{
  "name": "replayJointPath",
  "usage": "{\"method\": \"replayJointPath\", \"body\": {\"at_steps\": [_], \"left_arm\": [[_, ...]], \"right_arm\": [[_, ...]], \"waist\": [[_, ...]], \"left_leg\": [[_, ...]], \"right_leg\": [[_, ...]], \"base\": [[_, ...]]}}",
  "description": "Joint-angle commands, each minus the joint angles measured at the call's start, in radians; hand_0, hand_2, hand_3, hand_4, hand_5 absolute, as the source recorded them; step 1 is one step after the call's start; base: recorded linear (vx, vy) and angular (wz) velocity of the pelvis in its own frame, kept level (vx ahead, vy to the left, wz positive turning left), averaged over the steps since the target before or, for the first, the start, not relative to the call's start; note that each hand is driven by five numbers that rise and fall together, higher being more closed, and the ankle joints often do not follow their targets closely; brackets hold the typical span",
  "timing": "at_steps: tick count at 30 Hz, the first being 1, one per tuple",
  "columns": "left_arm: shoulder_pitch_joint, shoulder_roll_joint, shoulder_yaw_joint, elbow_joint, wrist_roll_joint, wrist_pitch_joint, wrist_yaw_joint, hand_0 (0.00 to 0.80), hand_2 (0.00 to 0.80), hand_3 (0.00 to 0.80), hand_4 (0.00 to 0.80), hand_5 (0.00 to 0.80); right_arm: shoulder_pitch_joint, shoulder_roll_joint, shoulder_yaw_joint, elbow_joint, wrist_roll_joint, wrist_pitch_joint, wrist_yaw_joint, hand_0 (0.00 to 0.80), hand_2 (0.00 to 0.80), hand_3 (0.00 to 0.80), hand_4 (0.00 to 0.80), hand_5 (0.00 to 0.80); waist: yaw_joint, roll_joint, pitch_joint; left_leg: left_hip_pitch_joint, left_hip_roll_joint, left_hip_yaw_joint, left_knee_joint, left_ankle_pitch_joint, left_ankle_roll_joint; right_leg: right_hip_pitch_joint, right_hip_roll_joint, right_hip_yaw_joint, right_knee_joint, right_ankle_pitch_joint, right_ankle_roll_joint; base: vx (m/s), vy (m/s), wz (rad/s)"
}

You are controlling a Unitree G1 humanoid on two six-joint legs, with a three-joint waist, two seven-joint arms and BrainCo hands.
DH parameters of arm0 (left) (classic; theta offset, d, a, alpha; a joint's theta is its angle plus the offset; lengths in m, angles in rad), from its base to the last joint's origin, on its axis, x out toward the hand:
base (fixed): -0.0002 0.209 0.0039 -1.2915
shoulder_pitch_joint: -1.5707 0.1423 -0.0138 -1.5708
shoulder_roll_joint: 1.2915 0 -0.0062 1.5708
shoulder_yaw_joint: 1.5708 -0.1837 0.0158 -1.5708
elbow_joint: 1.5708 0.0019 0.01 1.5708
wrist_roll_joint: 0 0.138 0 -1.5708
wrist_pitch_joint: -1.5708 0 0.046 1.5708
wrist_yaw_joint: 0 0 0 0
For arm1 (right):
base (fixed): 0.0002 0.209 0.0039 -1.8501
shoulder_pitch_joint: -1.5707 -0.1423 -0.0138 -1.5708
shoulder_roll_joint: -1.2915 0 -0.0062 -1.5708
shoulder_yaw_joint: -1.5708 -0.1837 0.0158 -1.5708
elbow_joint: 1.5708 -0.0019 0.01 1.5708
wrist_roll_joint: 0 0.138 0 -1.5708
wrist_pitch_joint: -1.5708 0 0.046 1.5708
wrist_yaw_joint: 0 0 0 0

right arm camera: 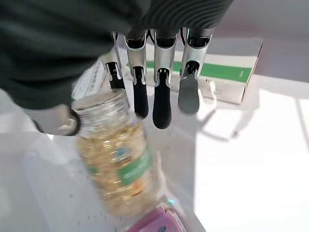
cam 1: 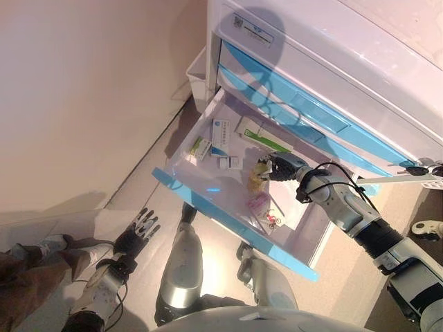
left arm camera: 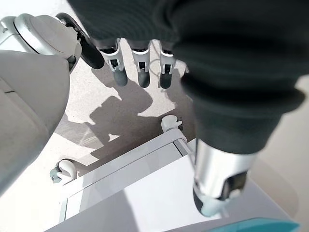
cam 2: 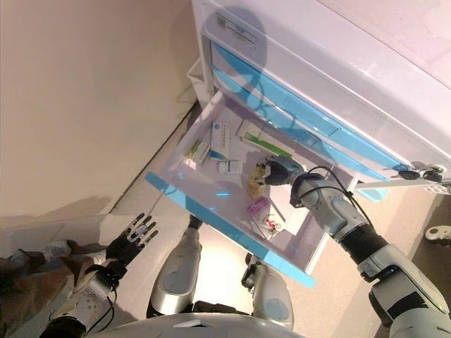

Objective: Open the drawer and pick up the medicine

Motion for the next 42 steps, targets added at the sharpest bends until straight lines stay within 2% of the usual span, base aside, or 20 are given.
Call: {"method": "replayJointPath", "body": {"at_steps": [1,10,17,23,31,42], "left_arm": [[0.031,0.031,-0.004,-0.052,0.019,-0.005,-0.007,0.000,0.000,0.000,0.000,0.000],[0.032,0.029,-0.002,-0.052,0.021,-0.006,-0.011,0.000,0.000,0.000,0.000,0.000],[0.035,0.032,-0.002,-0.064,0.020,-0.002,0.000,0.000,0.000,0.000,0.000,0.000],[0.042,0.029,0.000,-0.063,0.014,-0.010,0.008,0.000,0.000,0.000,0.000,0.000],[0.065,0.007,0.013,-0.048,0.014,-0.031,0.007,0.000,0.000,0.000,0.000,0.000],[0.100,-0.019,0.036,-0.040,0.020,-0.041,0.011,0.000,0.000,0.000,0.000,0.000]], "right_arm": [[-0.024,-0.007,0.036,-0.038,-0.017,-0.030,-0.012,0.800,0.800,0.800,0.800,0.800],[-0.021,-0.004,0.038,-0.041,-0.022,-0.033,-0.022,0.800,0.800,0.800,0.800,0.800],[-0.021,-0.018,0.026,-0.086,-0.005,-0.067,-0.033,0.800,0.800,0.800,0.800,0.800],[-0.015,-0.049,-0.022,-0.232,0.061,-0.108,0.014,0.800,0.800,0.800,0.800,0.800],[0.031,-0.115,-0.139,-0.497,0.174,-0.168,0.123,0.800,0.800,0.800,0.800,0.800],[0.093,-0.190,-0.308,-0.699,0.333,-0.250,0.209,0.800,0.800,0.800,0.800,0.800]], "waist": [[0.008,0.009,-0.033],[0.008,0.007,-0.034],[0.005,0.002,-0.037],[-0.010,-0.005,-0.049],[-0.043,-0.014,-0.085],[-0.083,-0.023,-0.148]], "left_leg": [[-0.017,-0.035,0.031,-0.002,0.004,0.081],[-0.014,-0.033,0.030,-0.007,0.006,0.081],[-0.006,-0.030,0.032,-0.014,0.006,0.082],[0.010,-0.025,0.038,-0.026,0.006,0.082],[0.037,-0.016,0.056,-0.046,0.005,0.082],[0.078,-0.005,0.084,-0.073,0.000,0.082]], "right_leg": [[-0.020,-0.031,0.007,0.097,0.020,0.036],[-0.020,-0.029,0.008,0.095,0.021,0.038],[-0.015,-0.027,0.009,0.091,0.025,0.039],[-0.010,-0.024,0.022,0.088,0.026,0.044],[-0.004,-0.020,0.046,0.086,0.025,0.051],[0.015,-0.018,0.075,0.074,0.022,0.056]], "base": [[0.000,0.000,0.00],[0.000,0.000,0.00],[0.000,0.000,0.00],[0.001,0.002,-0.01],[0.005,0.009,-0.03],[0.013,0.013,-0.10]]}}
